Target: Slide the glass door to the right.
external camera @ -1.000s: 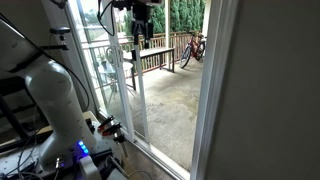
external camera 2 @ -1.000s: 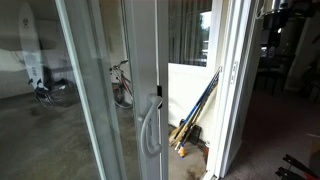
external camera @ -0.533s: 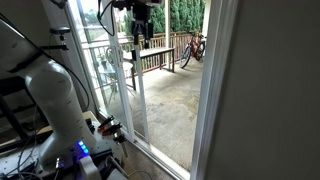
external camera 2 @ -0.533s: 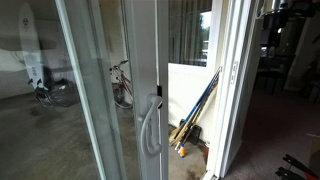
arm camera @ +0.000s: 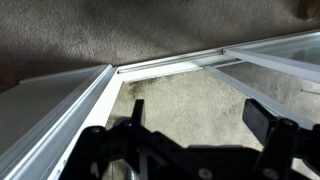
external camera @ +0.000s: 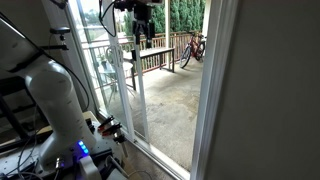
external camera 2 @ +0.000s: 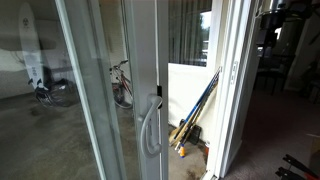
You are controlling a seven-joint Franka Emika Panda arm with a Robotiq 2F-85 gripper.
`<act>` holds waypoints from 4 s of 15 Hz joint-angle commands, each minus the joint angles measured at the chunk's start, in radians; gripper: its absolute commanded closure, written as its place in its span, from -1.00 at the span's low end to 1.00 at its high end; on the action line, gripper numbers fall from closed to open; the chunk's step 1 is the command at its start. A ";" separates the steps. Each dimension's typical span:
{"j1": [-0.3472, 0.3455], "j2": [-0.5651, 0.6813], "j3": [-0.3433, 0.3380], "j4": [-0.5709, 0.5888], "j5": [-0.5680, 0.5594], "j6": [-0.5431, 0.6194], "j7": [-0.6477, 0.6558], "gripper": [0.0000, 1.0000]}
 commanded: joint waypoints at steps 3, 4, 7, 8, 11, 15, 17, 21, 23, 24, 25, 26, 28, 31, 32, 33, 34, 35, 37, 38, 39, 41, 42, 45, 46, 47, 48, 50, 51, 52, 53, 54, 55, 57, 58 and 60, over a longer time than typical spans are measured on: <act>0.068 0.106 0.036 -0.051 0.103 0.317 -0.060 -1.00; 0.086 0.136 0.043 -0.062 0.126 0.373 -0.073 -1.00; 0.135 0.205 0.051 -0.091 0.192 0.518 -0.155 -1.00; 0.150 0.230 0.051 -0.102 0.211 0.570 -0.199 -1.00; 0.186 0.288 0.046 -0.126 0.279 0.688 -0.330 -1.00; 0.237 0.349 0.042 -0.150 0.430 0.818 -0.552 -1.00; 0.261 0.378 0.043 -0.148 0.521 0.872 -0.682 -1.00; 0.278 0.427 0.070 -0.112 0.682 0.938 -0.887 -1.00; 0.277 0.442 0.087 -0.097 0.753 0.951 -0.987 -1.00; 0.275 0.447 0.099 -0.094 0.782 0.953 -1.029 -1.00; 0.273 0.454 0.111 -0.093 0.808 0.960 -1.074 -1.00; 0.271 0.456 0.120 -0.099 0.837 0.961 -1.123 -1.00; 0.266 0.459 0.139 -0.108 0.873 0.946 -1.194 -1.00; 0.262 0.471 0.163 -0.104 0.924 0.939 -1.291 -1.00; 0.263 0.476 0.171 -0.101 0.947 0.937 -1.325 -1.00; 0.262 0.479 0.179 -0.099 0.959 0.933 -1.347 -1.00; 0.263 0.481 0.187 -0.100 0.979 0.932 -1.379 -1.00; 0.262 0.481 0.194 -0.103 0.991 0.930 -1.404 -1.00; 0.264 0.478 0.209 -0.116 1.026 0.938 -1.462 -1.00; 0.268 0.476 0.219 -0.128 1.045 0.959 -1.501 -1.00; 0.268 0.476 0.226 -0.134 1.065 0.965 -1.533 -1.00; 0.271 0.472 0.241 -0.156 1.096 0.973 -1.584 -1.00; 0.291 0.470 0.227 -0.166 1.116 0.976 -1.612 -1.00; 0.300 0.468 0.233 -0.180 1.159 0.971 -1.669 -1.00; 0.302 0.469 0.235 -0.180 1.170 0.964 -1.679 -1.00; 0.303 0.465 0.234 -0.181 1.185 0.951 -1.698 -1.00; 0.277 0.454 0.252 -0.189 1.147 0.889 -1.643 -1.00; 0.273 0.484 0.256 -0.162 1.134 0.897 -1.629 -1.00; 0.273 0.483 0.257 -0.166 1.134 0.876 -1.628 -1.00; 0.273 0.483 0.258 -0.168 1.134 0.868 -1.629 -1.00; 0.272 0.483 0.258 -0.169 1.134 0.864 -1.629 -1.00; 0.272 0.483 0.258 -0.169 1.134 0.862 -1.629 -1.00; 0.272 0.483 0.258 -0.169 1.134 0.862 -1.629 -1.00; 0.272 0.483 0.258 -0.169 1.134 0.862 -1.629 -1.00; 0.272 0.483 0.258 -0.169 1.134 0.861 -1.629 -1.00; 0.279 0.490 0.264 -0.166 1.161 0.873 -1.654 -1.00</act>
